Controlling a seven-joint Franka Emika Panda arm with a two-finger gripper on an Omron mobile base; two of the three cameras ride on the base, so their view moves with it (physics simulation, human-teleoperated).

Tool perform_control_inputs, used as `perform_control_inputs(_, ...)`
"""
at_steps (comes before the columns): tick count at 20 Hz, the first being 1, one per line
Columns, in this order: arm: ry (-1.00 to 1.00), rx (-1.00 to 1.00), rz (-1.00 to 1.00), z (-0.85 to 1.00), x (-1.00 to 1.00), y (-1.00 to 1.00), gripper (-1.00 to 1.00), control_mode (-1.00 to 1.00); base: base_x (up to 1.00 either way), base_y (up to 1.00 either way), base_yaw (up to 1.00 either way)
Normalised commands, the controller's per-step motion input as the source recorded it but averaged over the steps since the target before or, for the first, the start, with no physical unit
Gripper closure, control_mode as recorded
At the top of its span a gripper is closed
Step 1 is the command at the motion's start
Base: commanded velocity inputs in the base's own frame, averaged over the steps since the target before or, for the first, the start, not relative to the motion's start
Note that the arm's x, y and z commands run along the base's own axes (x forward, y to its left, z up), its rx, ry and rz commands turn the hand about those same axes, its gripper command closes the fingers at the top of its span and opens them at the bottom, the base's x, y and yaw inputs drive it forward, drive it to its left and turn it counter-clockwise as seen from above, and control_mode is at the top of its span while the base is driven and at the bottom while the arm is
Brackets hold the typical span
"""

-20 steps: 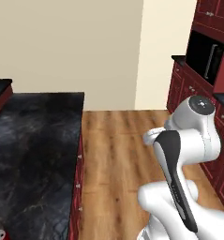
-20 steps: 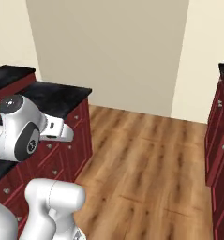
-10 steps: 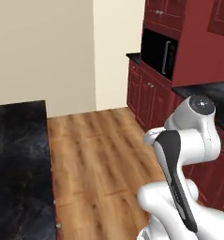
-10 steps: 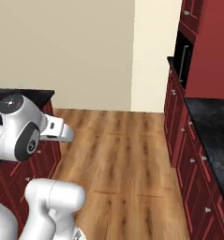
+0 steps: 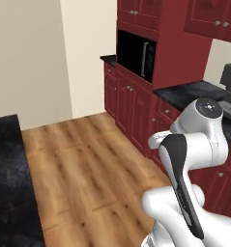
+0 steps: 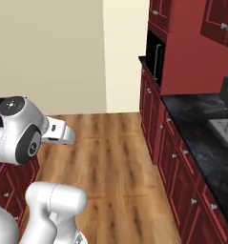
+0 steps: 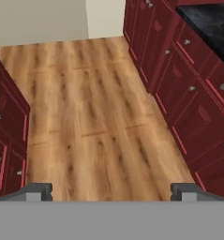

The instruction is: Four empty soda cans are scattered around the kitchen. Gather all the cans and cluster them next to the stove for recycling.

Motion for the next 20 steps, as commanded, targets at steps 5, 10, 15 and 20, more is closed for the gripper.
perform_control_inputs(5,0.0,0.0,0.0,0.0,0.0,0.0,-1.0,1.0,0.59,0.0,-0.25)
perform_control_inputs(10,0.0,0.0,0.0,0.0,0.0,0.0,-1.0,1.0,0.91,0.21,-0.14)
perform_control_inputs(15,0.0,0.0,0.0,0.0,0.0,0.0,-1.0,1.0,1.0,0.39,-0.11)
perform_control_inputs(20,0.0,0.0,0.0,0.0,0.0,0.0,-1.0,1.0,1.0,0.34,-0.1)
